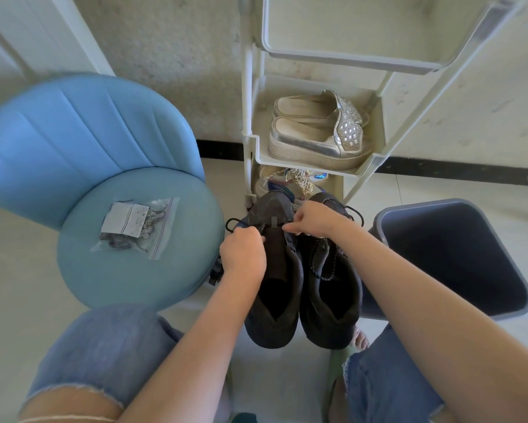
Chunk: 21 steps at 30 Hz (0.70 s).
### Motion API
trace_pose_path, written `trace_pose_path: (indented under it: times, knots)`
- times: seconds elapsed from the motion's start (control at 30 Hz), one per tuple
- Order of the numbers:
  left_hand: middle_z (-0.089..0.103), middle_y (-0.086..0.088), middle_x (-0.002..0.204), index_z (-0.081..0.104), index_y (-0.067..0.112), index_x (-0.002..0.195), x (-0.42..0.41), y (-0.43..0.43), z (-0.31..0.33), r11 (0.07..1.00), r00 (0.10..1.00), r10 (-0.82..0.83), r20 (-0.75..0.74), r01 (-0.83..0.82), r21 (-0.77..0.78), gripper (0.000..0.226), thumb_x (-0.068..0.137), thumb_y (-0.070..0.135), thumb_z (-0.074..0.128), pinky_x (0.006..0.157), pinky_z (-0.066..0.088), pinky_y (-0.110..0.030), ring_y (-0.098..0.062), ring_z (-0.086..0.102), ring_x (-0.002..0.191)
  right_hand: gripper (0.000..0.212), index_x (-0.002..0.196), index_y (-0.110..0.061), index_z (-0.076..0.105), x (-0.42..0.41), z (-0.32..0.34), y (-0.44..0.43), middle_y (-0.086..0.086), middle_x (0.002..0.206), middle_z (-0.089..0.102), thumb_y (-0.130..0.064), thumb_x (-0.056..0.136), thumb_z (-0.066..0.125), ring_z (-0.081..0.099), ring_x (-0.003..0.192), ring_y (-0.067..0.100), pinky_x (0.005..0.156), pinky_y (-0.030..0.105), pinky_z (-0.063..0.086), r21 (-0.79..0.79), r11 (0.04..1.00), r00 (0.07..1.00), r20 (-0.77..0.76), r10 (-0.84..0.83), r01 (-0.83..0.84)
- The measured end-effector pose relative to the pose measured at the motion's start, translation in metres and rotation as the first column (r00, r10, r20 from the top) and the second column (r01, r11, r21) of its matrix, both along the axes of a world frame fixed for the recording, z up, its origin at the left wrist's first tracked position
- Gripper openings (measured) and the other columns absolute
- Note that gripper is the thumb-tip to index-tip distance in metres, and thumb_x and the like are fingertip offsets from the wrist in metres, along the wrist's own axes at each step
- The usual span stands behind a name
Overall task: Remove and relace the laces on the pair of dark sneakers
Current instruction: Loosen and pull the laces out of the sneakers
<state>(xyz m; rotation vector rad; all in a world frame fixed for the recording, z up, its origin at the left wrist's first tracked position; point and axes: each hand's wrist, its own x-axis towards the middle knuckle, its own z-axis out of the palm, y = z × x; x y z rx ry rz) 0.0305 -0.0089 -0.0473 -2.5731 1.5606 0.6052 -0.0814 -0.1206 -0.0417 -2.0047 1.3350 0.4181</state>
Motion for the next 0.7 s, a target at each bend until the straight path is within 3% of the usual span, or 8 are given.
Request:
trace_pose_path:
  times: [0.07,0.27,0.37,0.43,0.5,0.6,0.63,0.7]
  knots:
    - [0.062,-0.012,0.113,0.061,0.007,0.111,-0.002,0.001,-0.001,0.999,0.996,-0.038,0.077,0.037,0.015,0.022,0.098,0.007,0.042,0.074,0.045,-0.032,-0.029,0.061,0.104,0.033,0.063,-0.016,0.054,-0.001,0.001,-0.001,-0.001,0.063,0.051,-0.028,0.094,0.057,0.047,0.059,0.011,0.06,0.024,0.041,0.114,0.952,0.928,0.219,-0.303,0.284]
    - [0.063,-0.011,0.112,0.061,0.005,0.108,-0.001,0.004,-0.002,0.996,0.993,-0.084,0.085,0.083,0.015,0.031,0.09,-0.01,0.04,0.074,0.043,-0.03,-0.028,0.061,0.104,0.027,0.07,-0.015,0.049,-0.007,0.016,-0.013,-0.002,0.062,0.047,-0.02,0.097,0.05,0.039,0.051,0.01,0.046,0.021,0.033,0.457,0.374,0.151,0.452,-0.879,0.807]
    - [0.064,-0.01,0.109,0.061,0.005,0.106,0.0,0.006,-0.003,0.997,0.995,-0.073,0.072,0.073,0.008,0.031,0.09,-0.01,0.04,0.07,0.039,-0.029,-0.028,0.061,0.102,0.023,0.082,-0.01,0.052,-0.018,0.033,-0.024,0.002,0.071,0.055,-0.022,0.101,0.045,0.051,0.055,0.01,0.056,0.019,0.048,0.713,0.15,-0.324,0.483,-0.814,0.685]
    - [0.064,-0.01,0.11,0.061,0.005,0.107,0.0,0.006,-0.002,0.998,0.996,-0.059,0.067,0.06,-0.005,0.031,0.09,-0.01,0.04,0.072,0.041,-0.029,-0.027,0.062,0.102,0.025,0.086,-0.006,0.052,-0.019,0.04,-0.019,0.005,0.067,0.061,-0.021,0.103,0.043,0.064,0.056,0.015,0.064,0.029,0.056,0.913,0.168,-0.595,0.373,-0.712,0.371]
    - [0.064,-0.01,0.11,0.06,0.005,0.107,0.0,0.006,-0.001,0.999,0.997,-0.045,0.06,0.045,-0.003,0.03,0.091,-0.009,0.04,0.073,0.042,-0.029,-0.027,0.062,0.102,0.025,0.093,-0.005,0.054,-0.012,0.047,-0.012,0.004,0.071,0.068,-0.025,0.103,0.041,0.064,0.054,0.012,0.052,0.022,0.051,0.8,0.352,-0.356,0.549,-0.756,0.486]
    - [0.064,-0.01,0.108,0.061,0.005,0.107,0.002,0.005,-0.002,1.0,0.998,-0.023,0.058,0.024,-0.006,0.028,0.093,-0.007,0.04,0.068,0.039,-0.029,-0.027,0.063,0.099,0.03,0.1,-0.012,0.058,-0.006,0.038,-0.003,0.002,0.085,0.065,-0.041,0.097,0.05,0.058,0.058,0.003,0.052,0.015,0.043,-0.042,0.901,0.759,0.558,-0.336,0.431]
    - [0.064,-0.01,0.108,0.061,0.005,0.107,0.002,0.005,-0.002,1.0,0.998,-0.021,0.058,0.021,-0.009,0.026,0.094,-0.005,0.041,0.067,0.038,-0.029,-0.027,0.063,0.099,0.034,0.102,-0.014,0.056,-0.004,0.03,0.001,0.0,0.088,0.063,-0.047,0.093,0.053,0.06,0.069,0.006,0.063,0.021,0.046,-0.213,0.959,0.939,0.326,-0.111,0.187]
    - [0.064,-0.011,0.109,0.061,0.006,0.107,0.0,0.006,-0.001,1.0,0.998,-0.012,0.054,0.013,-0.017,0.022,0.097,0.002,0.041,0.068,0.039,-0.031,-0.029,0.062,0.101,0.045,0.112,-0.012,0.047,-0.001,0.014,0.007,0.003,0.098,0.061,-0.05,0.09,0.056,0.061,0.091,0.022,0.079,0.033,0.047,-0.225,0.971,0.997,-0.015,0.081,-0.082]
